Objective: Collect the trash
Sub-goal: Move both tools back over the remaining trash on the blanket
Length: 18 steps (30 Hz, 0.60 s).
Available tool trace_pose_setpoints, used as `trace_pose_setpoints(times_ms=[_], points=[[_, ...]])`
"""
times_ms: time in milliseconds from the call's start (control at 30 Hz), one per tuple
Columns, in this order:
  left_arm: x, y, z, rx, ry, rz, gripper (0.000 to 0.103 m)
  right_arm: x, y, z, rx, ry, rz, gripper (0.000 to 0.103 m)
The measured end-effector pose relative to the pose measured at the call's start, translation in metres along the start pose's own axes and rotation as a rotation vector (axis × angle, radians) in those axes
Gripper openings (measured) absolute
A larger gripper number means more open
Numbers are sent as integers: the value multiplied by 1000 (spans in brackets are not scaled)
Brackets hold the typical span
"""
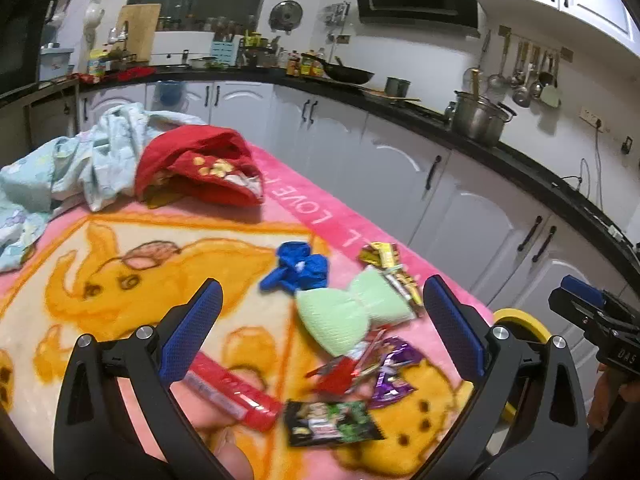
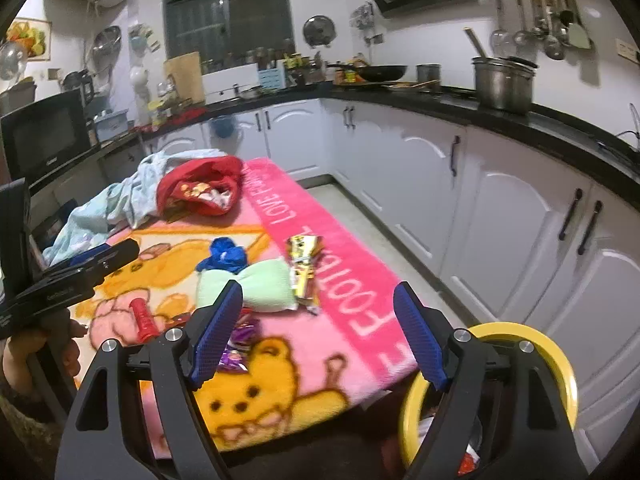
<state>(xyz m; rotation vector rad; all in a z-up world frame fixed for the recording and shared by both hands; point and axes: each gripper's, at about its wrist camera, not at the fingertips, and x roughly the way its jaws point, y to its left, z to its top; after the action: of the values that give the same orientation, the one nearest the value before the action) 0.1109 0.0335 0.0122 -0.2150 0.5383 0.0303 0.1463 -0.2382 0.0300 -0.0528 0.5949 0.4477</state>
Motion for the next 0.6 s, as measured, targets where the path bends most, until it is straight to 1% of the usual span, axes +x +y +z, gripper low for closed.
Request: trace_pose_setpoints(times_ms=[267, 367, 533, 600], points=[[-4, 35, -8, -44, 18, 64, 92, 29, 35, -3, -53, 37, 49, 75], [-2, 47, -11, -65, 40, 79, 92, 41, 46, -5, -68, 52, 71, 75], [2, 63, -19, -87, 69, 108, 92, 60, 57, -12, -95, 84, 70, 75], [5, 69, -22, -103, 83, 109, 92, 67, 59, -16, -99, 99, 67, 75]])
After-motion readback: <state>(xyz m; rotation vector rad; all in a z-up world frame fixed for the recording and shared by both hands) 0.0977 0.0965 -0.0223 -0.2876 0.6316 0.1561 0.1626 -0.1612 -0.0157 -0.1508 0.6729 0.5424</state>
